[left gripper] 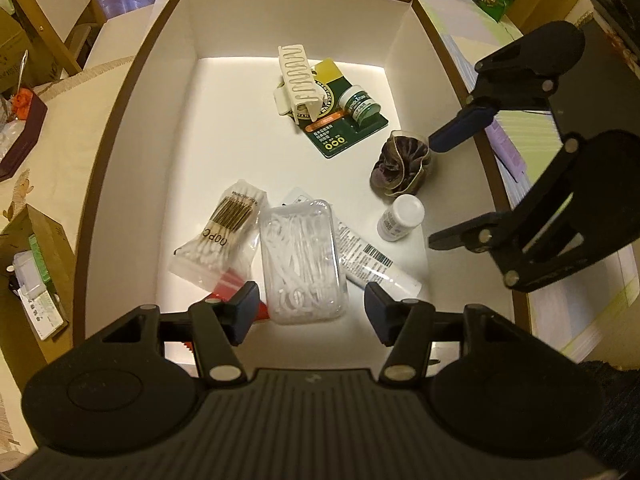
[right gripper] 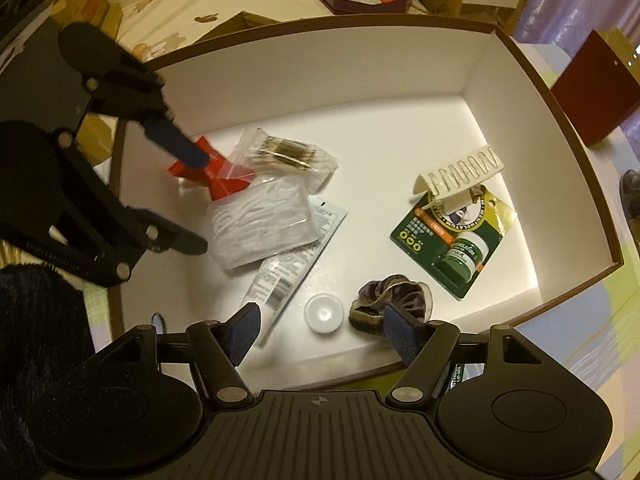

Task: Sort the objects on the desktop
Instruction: 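Lower both tools into the box and open them to release the items, then withdraw both open tools upward out of the box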

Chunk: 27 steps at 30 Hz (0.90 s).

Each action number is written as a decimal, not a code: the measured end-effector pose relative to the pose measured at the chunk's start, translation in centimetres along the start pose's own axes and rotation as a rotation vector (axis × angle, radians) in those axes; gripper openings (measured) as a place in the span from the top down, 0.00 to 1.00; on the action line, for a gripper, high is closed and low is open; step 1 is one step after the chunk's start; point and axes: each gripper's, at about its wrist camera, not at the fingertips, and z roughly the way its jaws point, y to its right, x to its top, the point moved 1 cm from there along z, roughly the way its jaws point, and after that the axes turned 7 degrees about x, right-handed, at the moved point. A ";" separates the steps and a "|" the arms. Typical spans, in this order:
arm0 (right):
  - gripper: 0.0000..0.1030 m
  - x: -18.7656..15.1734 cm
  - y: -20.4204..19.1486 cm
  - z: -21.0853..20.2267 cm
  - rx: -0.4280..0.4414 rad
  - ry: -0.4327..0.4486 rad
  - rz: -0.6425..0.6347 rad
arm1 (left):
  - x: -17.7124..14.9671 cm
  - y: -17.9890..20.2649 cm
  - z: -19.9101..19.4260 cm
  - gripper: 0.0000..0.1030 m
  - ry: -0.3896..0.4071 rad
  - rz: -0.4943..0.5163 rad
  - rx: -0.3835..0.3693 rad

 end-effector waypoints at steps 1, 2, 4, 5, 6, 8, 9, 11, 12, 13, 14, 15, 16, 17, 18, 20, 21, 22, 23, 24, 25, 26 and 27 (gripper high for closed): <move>0.31 -0.1 -0.2 -0.1 0.000 0.000 -0.008 | -0.1 0.0 -0.1 0.43 0.002 0.005 0.005; 0.31 -0.1 -0.4 -0.2 -0.001 -0.001 -0.015 | -0.1 0.0 -0.3 0.42 0.003 0.010 0.011; 0.31 -0.2 -0.7 -0.4 -0.003 -0.002 -0.029 | -0.2 0.1 -0.5 0.38 0.007 0.018 0.020; 0.31 -0.3 -0.9 -0.4 -0.005 -0.004 -0.037 | -0.3 0.1 -0.7 0.35 0.009 0.021 0.023; 0.31 -0.4 -1.0 -0.5 -0.009 -0.003 -0.043 | -0.3 0.1 -0.8 0.34 0.011 0.023 0.027; 0.28 -0.5 -1.4 -0.7 -0.012 0.002 -0.055 | -0.3 0.2 -1.1 0.24 0.015 0.027 0.041; 0.19 -0.5 -1.6 -0.8 -0.017 0.007 -0.062 | -0.4 0.3 -1.2 0.23 0.018 0.030 0.045; 0.14 -0.7 -1.9 -1.1 -0.027 0.021 -0.077 | -0.4 0.5 -1.5 0.21 0.024 0.037 0.053; 0.14 -0.7 -2.1 -1.3 -0.029 0.025 -0.079 | -0.4 0.6 -1.7 0.20 0.027 0.041 0.062; 0.14 -0.7 -2.2 -1.4 -0.031 0.030 -0.078 | -0.5 0.7 -1.9 0.18 0.030 0.046 0.070; 0.14 -0.8 -2.3 -1.6 -0.034 0.036 -0.080 | -0.5 0.8 -2.0 0.15 0.033 0.051 0.079; 0.14 -0.8 -2.4 -1.7 -0.040 0.039 -0.082 | -0.6 1.0 -2.2 0.14 0.036 0.056 0.088; 0.14 -0.9 -2.6 -1.8 -0.048 0.043 -0.084 | -0.7 1.1 -2.3 0.14 0.039 0.061 0.097; 0.14 -1.0 -2.7 -1.9 -0.057 0.045 -0.085 | -0.7 1.2 -2.5 0.13 0.042 0.066 0.105; 0.14 -1.1 -2.8 -2.0 -0.063 0.049 -0.083 | -0.8 1.3 -2.7 0.12 0.044 0.069 0.113; 0.14 -1.3 -2.9 -2.3 -0.071 0.057 -0.078 | -0.9 1.4 -3.0 0.11 0.051 0.072 0.124; 0.14 -1.4 -3.0 -2.4 -0.072 0.062 -0.074 | -0.9 1.4 -3.2 0.11 0.055 0.074 0.130; 0.14 -1.5 -3.1 -2.6 -0.073 0.067 -0.071 | -1.0 1.5 -3.3 0.10 0.058 0.076 0.134; 0.14 -1.6 -3.2 -2.8 -0.071 0.073 -0.066 | -1.1 1.6 -3.5 0.10 0.062 0.078 0.139; 0.14 -1.7 -3.3 -2.9 -0.069 0.080 -0.061 | -1.1 1.6 -3.6 0.10 0.065 0.079 0.144; 0.14 -1.9 -3.4 -3.1 -0.069 0.085 -0.057 | -1.2 1.7 -3.8 0.09 0.069 0.080 0.150; 0.14 -2.0 -3.5 -3.3 -0.068 0.089 -0.053 | -1.2 1.7 -3.9 0.09 0.071 0.081 0.155; 0.14 -2.2 -3.6 -3.4 -0.068 0.094 -0.051 | -1.3 1.8 -4.0 0.09 0.073 0.082 0.160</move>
